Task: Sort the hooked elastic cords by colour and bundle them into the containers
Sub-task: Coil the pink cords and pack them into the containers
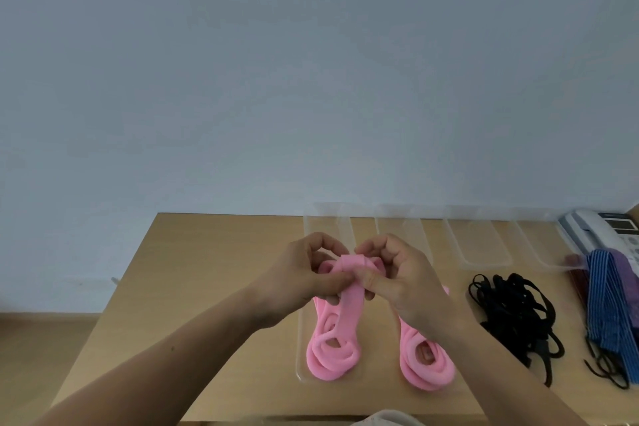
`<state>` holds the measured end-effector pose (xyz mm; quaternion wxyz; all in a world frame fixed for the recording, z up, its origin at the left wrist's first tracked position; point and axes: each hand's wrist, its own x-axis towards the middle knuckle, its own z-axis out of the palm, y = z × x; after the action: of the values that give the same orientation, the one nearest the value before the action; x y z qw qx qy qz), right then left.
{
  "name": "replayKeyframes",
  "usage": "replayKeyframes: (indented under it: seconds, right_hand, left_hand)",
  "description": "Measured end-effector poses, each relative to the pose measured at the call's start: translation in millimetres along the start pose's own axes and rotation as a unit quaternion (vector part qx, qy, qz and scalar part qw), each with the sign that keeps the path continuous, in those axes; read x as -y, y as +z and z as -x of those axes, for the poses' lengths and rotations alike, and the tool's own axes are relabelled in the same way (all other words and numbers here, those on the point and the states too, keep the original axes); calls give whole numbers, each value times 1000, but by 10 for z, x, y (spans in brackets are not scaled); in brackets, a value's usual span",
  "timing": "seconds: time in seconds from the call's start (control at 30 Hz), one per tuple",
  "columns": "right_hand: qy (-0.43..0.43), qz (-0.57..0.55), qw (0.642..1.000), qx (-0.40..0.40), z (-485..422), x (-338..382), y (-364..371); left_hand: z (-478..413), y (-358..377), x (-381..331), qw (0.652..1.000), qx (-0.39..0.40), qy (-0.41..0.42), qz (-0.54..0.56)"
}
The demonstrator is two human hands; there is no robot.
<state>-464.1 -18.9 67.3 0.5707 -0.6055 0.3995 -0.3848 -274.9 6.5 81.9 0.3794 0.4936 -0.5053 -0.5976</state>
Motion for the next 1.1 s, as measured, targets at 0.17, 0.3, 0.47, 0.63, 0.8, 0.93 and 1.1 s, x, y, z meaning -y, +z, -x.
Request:
replayKeyframes:
  seconds: [0.17,0.3,0.47,0.63,0.8,0.93,1.1]
  right_hand:
    - [3,-6,1000,18,20,-26,-12]
    - [18,-49,999,15,44,16,-10]
    - [76,-37,996,7,45,42,11]
    - [35,-9,999,3,75,53,23]
    - [17,-1,1000,14,64,51,5]
    - [9,-12,1000,27,57,51,37]
    - [10,-17,999,44,51,26,71]
  left_hand:
    - [-12,-10,4,999,-8,1,42]
    - [-12,0,27,999,-15,19,32]
    - [-12,-9,50,999,-19,40,16]
    - [19,-22,71,999,-20,9,37]
    - [56,-37,41,999,8,-30,39]
    - [65,-52,-4,997,31,-38,62]
    - [53,-75,-16,995,14,-47,85]
